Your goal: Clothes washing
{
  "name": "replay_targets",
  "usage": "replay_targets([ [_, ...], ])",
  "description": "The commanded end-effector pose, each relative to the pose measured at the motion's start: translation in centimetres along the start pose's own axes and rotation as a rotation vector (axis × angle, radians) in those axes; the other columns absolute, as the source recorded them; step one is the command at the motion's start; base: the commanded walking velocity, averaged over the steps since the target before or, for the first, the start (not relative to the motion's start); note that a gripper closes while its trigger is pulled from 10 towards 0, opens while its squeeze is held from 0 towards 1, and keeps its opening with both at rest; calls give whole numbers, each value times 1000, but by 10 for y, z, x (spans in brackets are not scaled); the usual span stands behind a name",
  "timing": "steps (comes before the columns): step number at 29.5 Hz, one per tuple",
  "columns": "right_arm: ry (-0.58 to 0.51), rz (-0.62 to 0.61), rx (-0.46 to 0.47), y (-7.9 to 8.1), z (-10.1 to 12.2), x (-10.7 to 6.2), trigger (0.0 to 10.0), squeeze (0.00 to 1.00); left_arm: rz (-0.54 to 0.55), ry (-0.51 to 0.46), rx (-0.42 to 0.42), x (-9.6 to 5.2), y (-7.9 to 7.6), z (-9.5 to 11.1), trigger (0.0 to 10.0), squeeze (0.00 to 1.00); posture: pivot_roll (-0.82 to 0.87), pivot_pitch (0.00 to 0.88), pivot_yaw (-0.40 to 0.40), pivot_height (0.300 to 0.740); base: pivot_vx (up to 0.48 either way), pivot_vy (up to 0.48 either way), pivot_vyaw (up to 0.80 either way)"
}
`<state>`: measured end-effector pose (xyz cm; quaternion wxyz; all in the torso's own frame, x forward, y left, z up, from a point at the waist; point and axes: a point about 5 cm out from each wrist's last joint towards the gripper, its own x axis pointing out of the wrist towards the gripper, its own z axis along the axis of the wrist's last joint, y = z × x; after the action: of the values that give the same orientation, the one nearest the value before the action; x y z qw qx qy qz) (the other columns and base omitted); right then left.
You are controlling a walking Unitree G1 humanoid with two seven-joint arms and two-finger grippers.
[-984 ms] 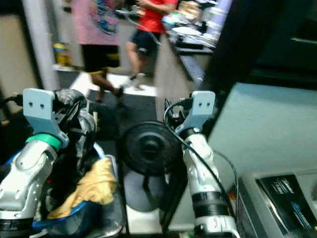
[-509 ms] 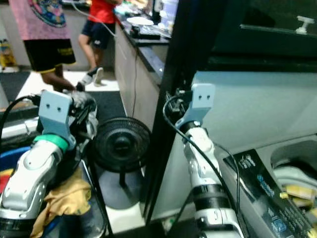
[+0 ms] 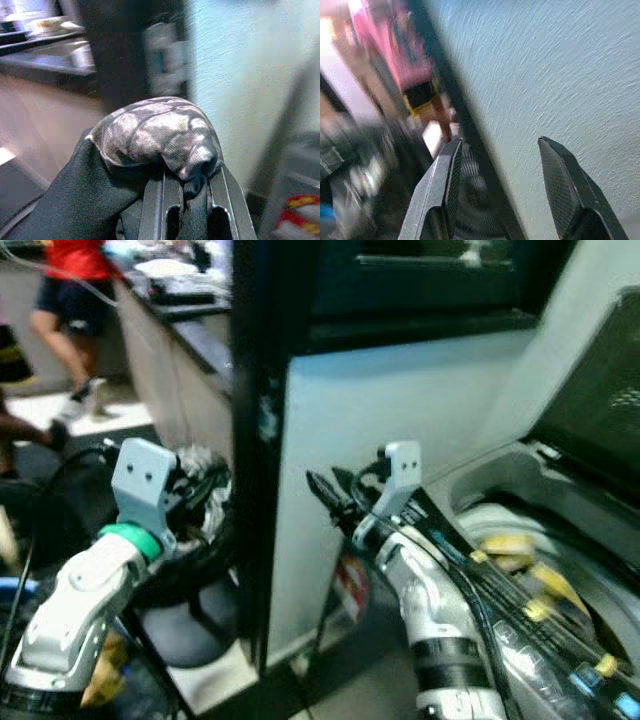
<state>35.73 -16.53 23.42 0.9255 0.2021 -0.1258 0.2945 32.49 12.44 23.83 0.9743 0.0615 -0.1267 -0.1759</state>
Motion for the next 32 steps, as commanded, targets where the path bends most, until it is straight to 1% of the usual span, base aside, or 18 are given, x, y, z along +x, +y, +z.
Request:
replay_targets([
  [1,-49,50,31,5,9,0,10000,0,-1,-35,-2,0,2,8,10000,0,-32,0,-2,740,0,0,-800],
  [3,-115,-34,65,-3,20,4,10000,0,5,-54,9,2,5,14,10000,0,-28,0,-6,740,0,0,-800],
  [6,-152,-113,47,-8,29,9,10000,0,23,-72,28,2,9,20,10000,0,-20,0,-7,740,0,0,-800],
  [7,-187,-173,37,-11,37,11,10000,0,28,-82,24,2,12,25,10000,0,-16,0,-10,740,0,0,-800],
  [9,-187,-173,37,-11,37,11,10000,0,28,-82,24,2,12,25,10000,0,-16,0,-10,740,0,0,-800],
  [11,-265,-347,75,-24,50,14,10000,0,86,-96,45,2,22,32,10000,0,-6,0,-18,740,0,0,-800],
  [12,-290,-391,86,-26,55,15,10000,0,123,-99,56,2,28,35,10000,0,-6,0,-18,740,0,0,-800],
  [14,-290,-391,86,-26,55,15,10000,0,123,-99,56,2,28,35,10000,0,-6,0,-18,740,0,0,-800],
  [15,-298,-394,64,-23,58,18,10000,0,180,-93,71,1,38,38,10000,0,-2,0,-21,740,0,0,-800],
  [16,-298,-394,64,-23,58,18,10000,0,180,-93,71,1,38,38,10000,0,-2,0,-21,740,0,0,-800],
  [17,-290,-356,18,-14,59,23,10000,0,238,-88,71,1,48,40,10000,0,4,0,-23,740,0,0,-800],
  [18,-290,-356,18,-14,59,23,10000,0,238,-88,71,1,48,40,10000,0,4,0,-23,740,0,0,-800],
  [19,-282,-320,-13,-5,59,27,10000,0,269,-92,76,0,56,43,10000,0,7,0,-25,740,0,0,-800],
  [20,-282,-320,-13,-5,59,27,10000,0,269,-92,76,0,56,43,10000,0,7,0,-25,740,0,0,-800],
  [22,-282,-257,-59,12,60,36,10000,0,289,-97,103,-2,64,49,10000,0,22,0,-27,740,0,0,-800],
  [26,-287,-247,-65,16,60,38,10000,0,287,-97,112,-2,65,51,10000,0,24,0,-26,740,0,0,-800],
  [29,-318,-194,-87,36,65,52,10000,0,336,-124,130,-3,79,67,10000,0,47,0,-10,740,0,0,-800],
  [32,-334,-197,-90,40,66,56,10000,0,338,-129,134,-2,80,72,10000,0,49,0,-9,740,0,0,-800],
])
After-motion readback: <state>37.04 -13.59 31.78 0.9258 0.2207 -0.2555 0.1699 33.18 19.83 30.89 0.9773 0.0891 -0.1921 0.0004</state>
